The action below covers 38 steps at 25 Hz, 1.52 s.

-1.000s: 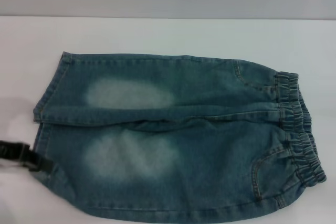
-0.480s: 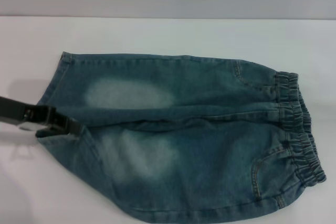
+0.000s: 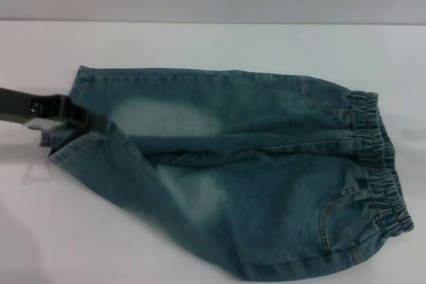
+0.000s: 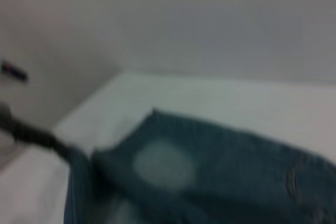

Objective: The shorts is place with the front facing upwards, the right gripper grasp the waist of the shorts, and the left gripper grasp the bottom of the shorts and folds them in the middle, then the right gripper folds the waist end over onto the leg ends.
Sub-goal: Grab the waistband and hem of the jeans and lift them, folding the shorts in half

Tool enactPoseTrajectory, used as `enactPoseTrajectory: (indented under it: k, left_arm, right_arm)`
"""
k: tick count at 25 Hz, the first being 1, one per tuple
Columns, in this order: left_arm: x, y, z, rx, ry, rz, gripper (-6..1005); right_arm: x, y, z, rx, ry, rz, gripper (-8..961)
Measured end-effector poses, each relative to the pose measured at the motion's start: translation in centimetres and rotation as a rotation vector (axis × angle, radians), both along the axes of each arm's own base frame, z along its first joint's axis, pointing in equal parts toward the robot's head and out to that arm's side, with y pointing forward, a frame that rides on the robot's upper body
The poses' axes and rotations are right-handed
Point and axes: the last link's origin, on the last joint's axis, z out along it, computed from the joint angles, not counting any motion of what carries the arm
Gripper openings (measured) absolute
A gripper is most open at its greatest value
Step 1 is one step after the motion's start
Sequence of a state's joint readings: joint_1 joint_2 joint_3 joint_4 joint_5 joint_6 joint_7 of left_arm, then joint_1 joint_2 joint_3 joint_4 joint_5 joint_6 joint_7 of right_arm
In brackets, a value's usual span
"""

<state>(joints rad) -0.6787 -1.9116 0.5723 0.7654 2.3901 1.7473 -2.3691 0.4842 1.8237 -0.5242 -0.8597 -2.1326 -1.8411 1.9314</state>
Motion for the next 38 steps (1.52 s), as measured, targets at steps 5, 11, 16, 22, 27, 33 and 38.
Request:
enactPoseTrajectory:
  k: [5, 11, 16, 22, 27, 33, 38]
  left_arm:
    - [-0.1, 0.5, 0.7, 0.045, -0.01, 0.009, 36]
    - [0.2, 0.9, 0.8, 0.057, -0.006, 0.0, 35]
    - [0.2, 1.0, 0.7, 0.058, 0.002, -0.005, 35]
    - [0.1, 1.0, 0.7, 0.061, 0.006, -0.004, 35]
    - [0.0, 1.0, 0.7, 0.067, 0.007, 0.003, 35]
    - [-0.1, 1.1, 0.8, 0.07, 0.012, 0.004, 36]
    - [-0.1, 1.1, 0.6, 0.066, 0.013, 0.0, 36]
  right_arm:
    - [0.7, -0.2, -1.8, -0.139, -0.152, -0.031, 583]
    - [1.4, 0.0, -4.4, -0.269, -0.323, -0.07, 584]
    - [1.4, 0.2, -6.1, -0.321, -0.389, -0.072, 585]
    - [1.2, 0.0, -7.8, -0.389, -0.424, -0.052, 584]
    - [1.4, -0.2, -8.7, -0.426, -0.441, -0.056, 583]
    - [1.5, -0.1, -8.9, -0.436, -0.467, -0.055, 585]
    - [1.1, 0.0, -9.2, -0.438, -0.457, -0.045, 584]
